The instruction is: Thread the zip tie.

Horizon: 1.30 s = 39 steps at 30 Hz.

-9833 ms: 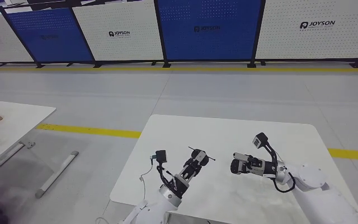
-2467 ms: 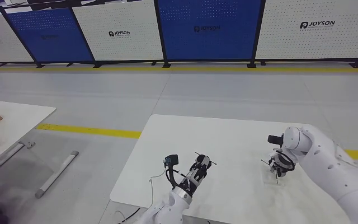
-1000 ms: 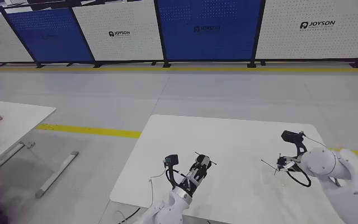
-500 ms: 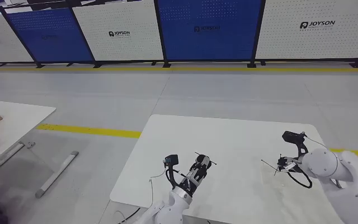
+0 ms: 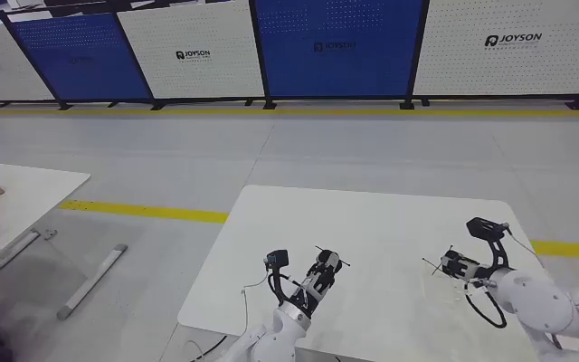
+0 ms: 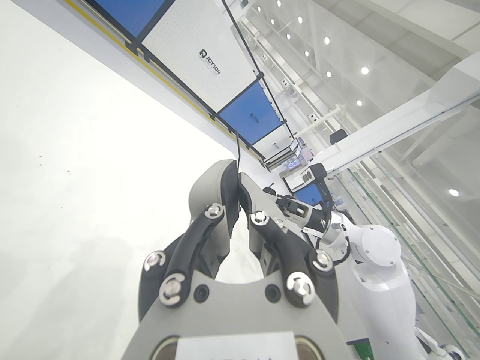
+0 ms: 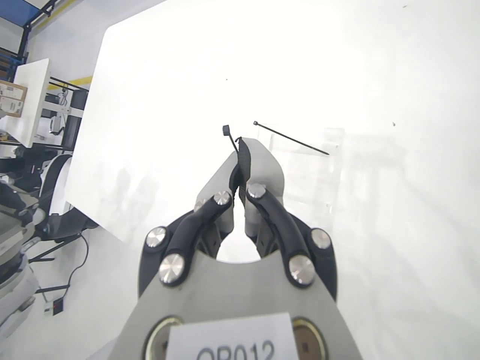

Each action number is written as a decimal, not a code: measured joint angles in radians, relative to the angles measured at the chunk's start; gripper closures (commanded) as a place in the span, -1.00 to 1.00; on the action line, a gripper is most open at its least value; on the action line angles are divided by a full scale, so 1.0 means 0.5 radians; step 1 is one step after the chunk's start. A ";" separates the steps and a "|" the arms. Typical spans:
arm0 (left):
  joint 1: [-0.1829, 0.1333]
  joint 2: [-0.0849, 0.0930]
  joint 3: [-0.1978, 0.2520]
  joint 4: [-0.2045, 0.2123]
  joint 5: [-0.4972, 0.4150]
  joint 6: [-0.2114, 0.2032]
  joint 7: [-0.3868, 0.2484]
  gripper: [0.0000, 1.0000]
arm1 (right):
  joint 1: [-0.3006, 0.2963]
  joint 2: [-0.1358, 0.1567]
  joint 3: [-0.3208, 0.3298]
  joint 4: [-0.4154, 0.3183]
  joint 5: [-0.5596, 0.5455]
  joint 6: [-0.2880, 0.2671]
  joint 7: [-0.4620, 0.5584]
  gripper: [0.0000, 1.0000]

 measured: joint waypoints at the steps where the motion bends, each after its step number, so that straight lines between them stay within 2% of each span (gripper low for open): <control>1: 0.000 0.000 0.000 0.000 0.000 0.000 0.000 1.00 | 0.002 0.000 -0.001 0.001 0.000 0.000 0.001 1.00; 11: 0.000 0.000 0.000 0.000 0.000 0.000 0.000 1.00 | -0.014 -0.004 0.011 0.001 0.036 -0.025 -0.039 1.00; 14: 0.000 0.000 0.000 0.000 0.000 0.000 0.000 1.00 | -0.092 -0.009 0.085 0.004 0.198 -0.178 -0.207 1.00; 18: 0.000 0.000 0.000 0.000 0.000 0.000 0.000 1.00 | -0.255 -0.013 0.201 0.018 0.443 -0.483 -0.440 1.00; 22: 0.000 0.000 0.000 0.000 0.000 0.000 0.000 1.00 | -0.360 -0.022 0.217 0.014 0.527 -0.641 -0.568 1.00; 24: 0.000 0.000 0.000 0.000 0.000 0.000 0.000 1.00 | -0.398 -0.034 0.168 -0.004 0.511 -0.631 -0.642 1.00; 28: 0.000 0.000 0.000 0.000 0.000 0.000 0.000 1.00 | -0.398 -0.067 0.023 -0.011 0.408 -0.520 -0.798 1.00; 39: 0.000 0.000 0.000 0.000 0.000 0.000 0.000 1.00 | -0.391 -0.070 0.012 -0.005 0.406 -0.515 -0.810 1.00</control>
